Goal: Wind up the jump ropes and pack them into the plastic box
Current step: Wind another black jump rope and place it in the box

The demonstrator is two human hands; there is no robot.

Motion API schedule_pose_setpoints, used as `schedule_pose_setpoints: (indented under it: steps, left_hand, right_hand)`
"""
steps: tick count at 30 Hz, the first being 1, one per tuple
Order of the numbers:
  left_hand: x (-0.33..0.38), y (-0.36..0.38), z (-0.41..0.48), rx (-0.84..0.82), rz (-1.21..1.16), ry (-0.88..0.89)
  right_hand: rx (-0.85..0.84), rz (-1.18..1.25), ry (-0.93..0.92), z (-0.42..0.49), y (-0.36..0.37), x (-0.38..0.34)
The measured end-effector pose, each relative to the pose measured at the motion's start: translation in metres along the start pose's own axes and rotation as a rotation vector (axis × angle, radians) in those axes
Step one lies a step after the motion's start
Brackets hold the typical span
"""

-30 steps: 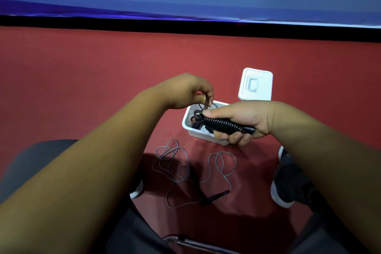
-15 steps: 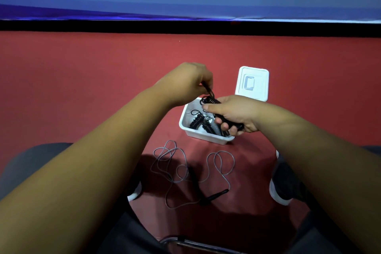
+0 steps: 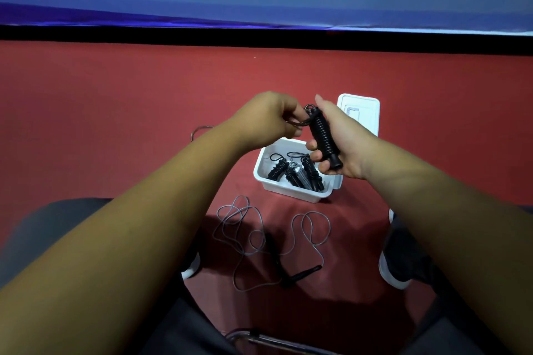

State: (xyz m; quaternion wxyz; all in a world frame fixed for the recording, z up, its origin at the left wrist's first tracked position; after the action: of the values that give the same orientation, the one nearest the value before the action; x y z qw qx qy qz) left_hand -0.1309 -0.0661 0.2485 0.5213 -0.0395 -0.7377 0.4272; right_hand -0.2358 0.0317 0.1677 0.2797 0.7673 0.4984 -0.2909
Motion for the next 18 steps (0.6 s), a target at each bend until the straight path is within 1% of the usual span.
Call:
schedule_pose_setpoints:
  steps: [3,6,13,18]
  left_hand:
    - [-0.001,0.004,0.000,-0.022,0.031,-0.013]
    - [-0.011,0.011,0.000,-0.089,0.032,-0.055]
    - [-0.020,0.018,-0.006,-0.169,-0.218,-0.118]
    - [-0.022,0.017,-0.007,-0.160,-0.382,-0.132]
  right_hand:
    - [0.039,0.032,-0.018,0.002,-0.002,0.000]
    - [0.093,0.090,-0.052,-0.001,-0.007,-0.007]
    - [0.095,0.078,-0.073,0.000,-0.008,-0.010]
    - [0.056,0.107,-0.092,-0.001,-0.009,-0.014]
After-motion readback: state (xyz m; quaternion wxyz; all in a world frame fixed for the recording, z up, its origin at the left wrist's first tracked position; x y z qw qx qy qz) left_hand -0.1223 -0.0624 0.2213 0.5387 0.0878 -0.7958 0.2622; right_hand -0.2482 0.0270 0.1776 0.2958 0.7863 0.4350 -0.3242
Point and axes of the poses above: each hand's wrist, its own z-axis towards the middle knuckle, its own y-axis out of the palm, x = y × z, the point moved 8 cm from there along z, towards the middle knuckle, and after that the axes turned 2 degrees about -z, right-handed, at the moved point
